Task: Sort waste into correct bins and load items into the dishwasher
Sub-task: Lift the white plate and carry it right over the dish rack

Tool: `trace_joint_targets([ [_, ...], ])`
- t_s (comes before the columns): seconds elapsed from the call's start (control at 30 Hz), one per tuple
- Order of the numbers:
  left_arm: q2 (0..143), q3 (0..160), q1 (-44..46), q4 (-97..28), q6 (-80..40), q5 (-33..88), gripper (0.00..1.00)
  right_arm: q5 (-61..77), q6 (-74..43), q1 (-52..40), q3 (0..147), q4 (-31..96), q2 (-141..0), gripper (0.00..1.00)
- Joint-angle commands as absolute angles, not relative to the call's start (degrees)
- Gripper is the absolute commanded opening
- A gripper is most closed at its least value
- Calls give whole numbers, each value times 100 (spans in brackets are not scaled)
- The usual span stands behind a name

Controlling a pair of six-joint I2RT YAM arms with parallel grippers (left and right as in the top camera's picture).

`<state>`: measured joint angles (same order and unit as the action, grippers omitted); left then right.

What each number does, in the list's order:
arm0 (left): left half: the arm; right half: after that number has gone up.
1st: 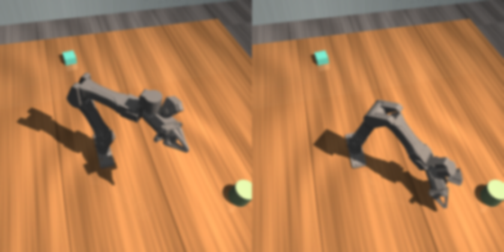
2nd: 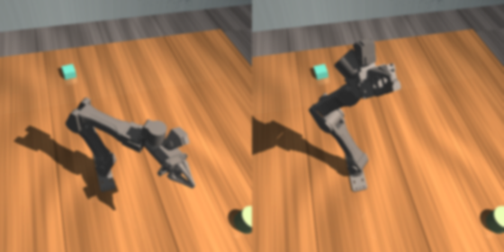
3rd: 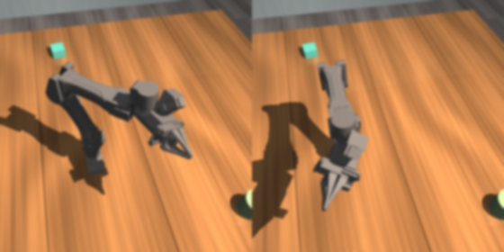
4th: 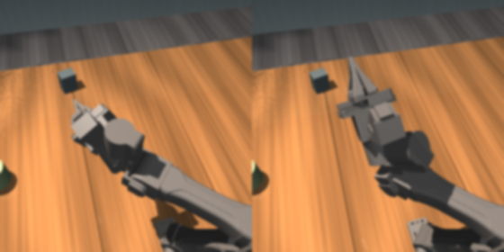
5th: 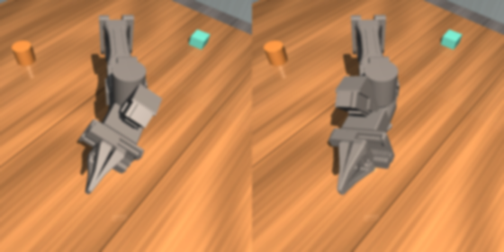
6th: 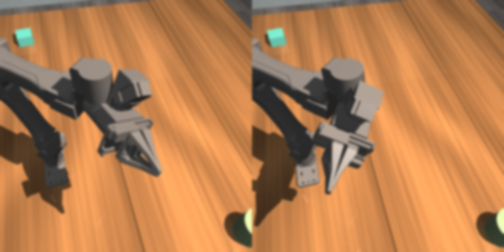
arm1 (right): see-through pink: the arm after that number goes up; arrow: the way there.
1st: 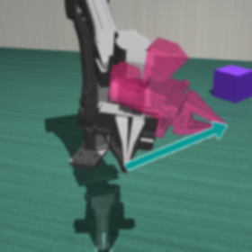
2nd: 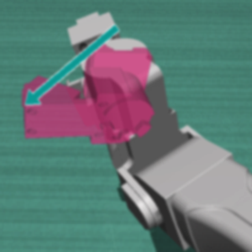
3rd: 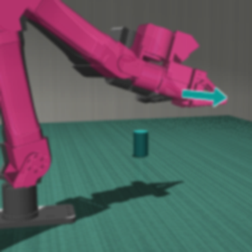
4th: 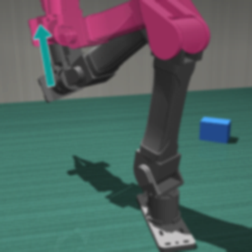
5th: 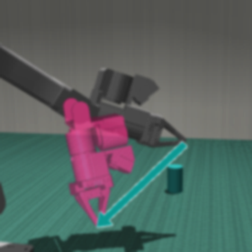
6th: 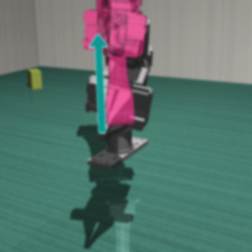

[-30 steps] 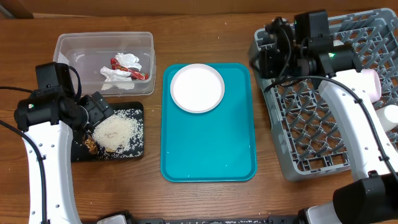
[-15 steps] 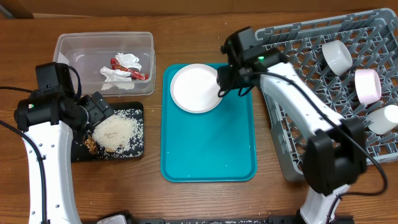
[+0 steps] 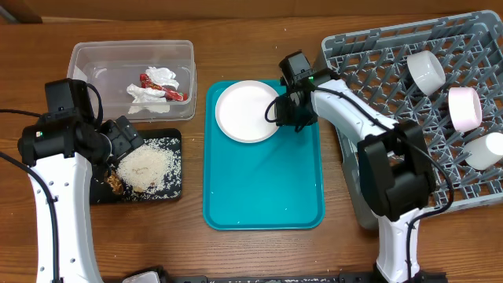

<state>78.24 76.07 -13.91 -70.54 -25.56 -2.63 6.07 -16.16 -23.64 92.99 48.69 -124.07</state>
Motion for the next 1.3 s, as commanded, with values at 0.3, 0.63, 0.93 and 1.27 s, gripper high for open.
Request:
trace_joint_targets([
  [0.3,7758,7662,-1415,-7048,-2576,-314,100,185,-1855,-2368,9290,5527,-12525,14],
  [0.63,7758,7662,-1415,-7048,-2576,-314,100,117,-1977,-2366,9349,6125,-12468,4],
  [0.93,7758,7662,-1415,-7048,-2576,-314,100,3,-1610,-2290,9918,6530,-11205,4],
  [1.27,7758,7662,-1415,-7048,-2576,-314,100,-3627,-735,-1914,10119,6020,-9706,4],
])
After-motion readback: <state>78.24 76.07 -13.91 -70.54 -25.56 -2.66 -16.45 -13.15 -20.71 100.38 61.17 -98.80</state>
